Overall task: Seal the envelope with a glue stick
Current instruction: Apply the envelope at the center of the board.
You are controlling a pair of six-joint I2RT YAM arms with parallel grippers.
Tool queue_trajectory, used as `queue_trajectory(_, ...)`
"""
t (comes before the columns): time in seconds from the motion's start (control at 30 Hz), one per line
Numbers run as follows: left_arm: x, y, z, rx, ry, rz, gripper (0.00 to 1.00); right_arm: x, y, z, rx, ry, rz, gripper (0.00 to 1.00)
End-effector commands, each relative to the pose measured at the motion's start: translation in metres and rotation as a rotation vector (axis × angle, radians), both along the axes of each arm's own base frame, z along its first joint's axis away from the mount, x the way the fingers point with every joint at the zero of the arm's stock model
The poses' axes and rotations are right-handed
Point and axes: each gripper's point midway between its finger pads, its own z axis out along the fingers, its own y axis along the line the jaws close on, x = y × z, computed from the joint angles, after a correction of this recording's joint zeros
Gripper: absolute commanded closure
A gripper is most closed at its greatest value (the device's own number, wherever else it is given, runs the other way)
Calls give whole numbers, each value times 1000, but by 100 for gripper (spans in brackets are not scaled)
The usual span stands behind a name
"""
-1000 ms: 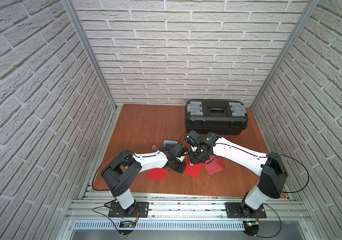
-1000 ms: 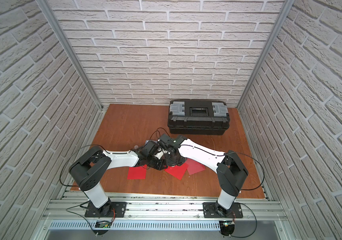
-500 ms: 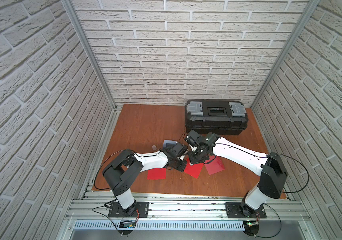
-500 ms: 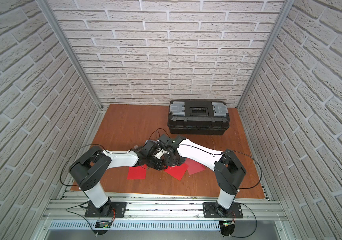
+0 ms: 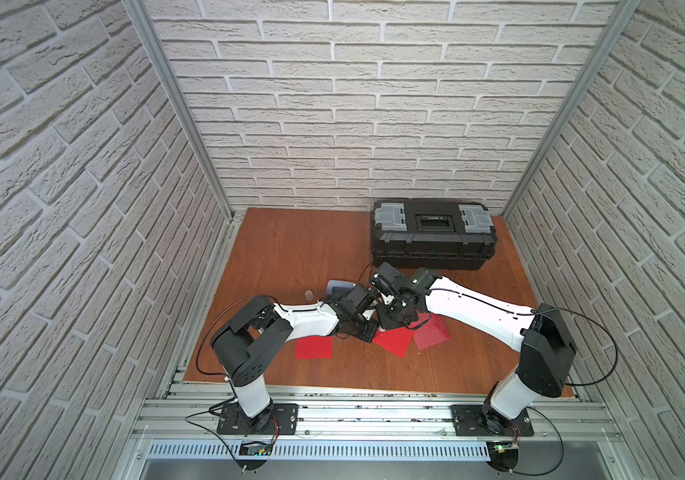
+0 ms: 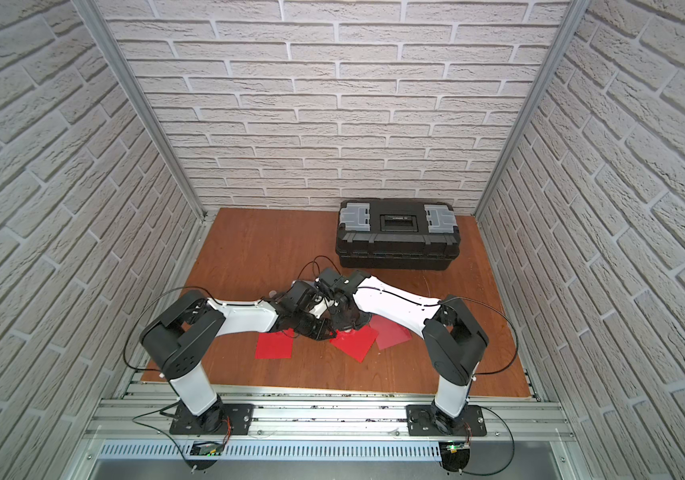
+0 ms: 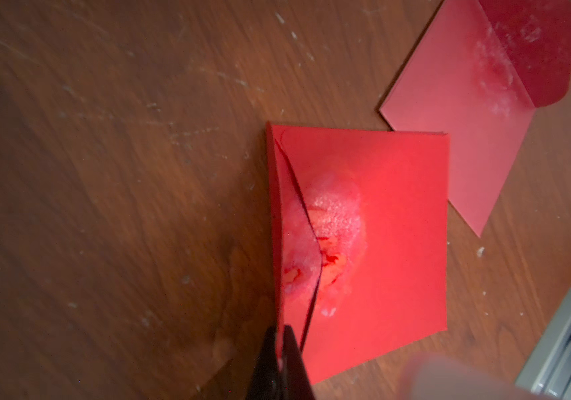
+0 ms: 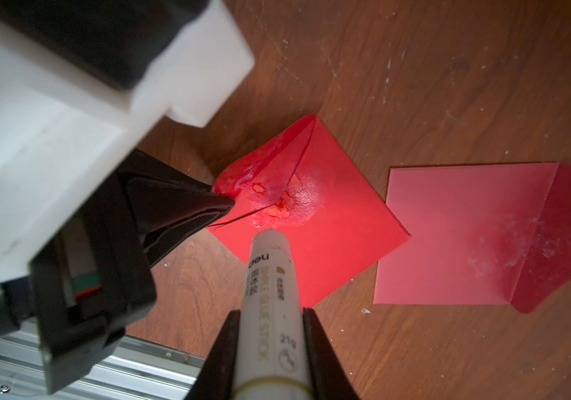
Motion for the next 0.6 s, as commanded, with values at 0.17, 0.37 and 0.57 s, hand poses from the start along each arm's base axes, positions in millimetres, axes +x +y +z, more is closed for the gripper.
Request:
queue_trajectory(0.17, -18, 16, -19, -6, 138, -5, 100, -2, 7, 3, 27, -14, 9, 98)
queue_trajectory(0.37, -20, 18, -22, -51, 186, 6, 100, -5, 11, -1, 31, -6, 13, 98)
queue_trajectory(0.57, -21, 19, -25, -58, 192, 13, 100, -5, 10, -2, 7, -8, 13, 98)
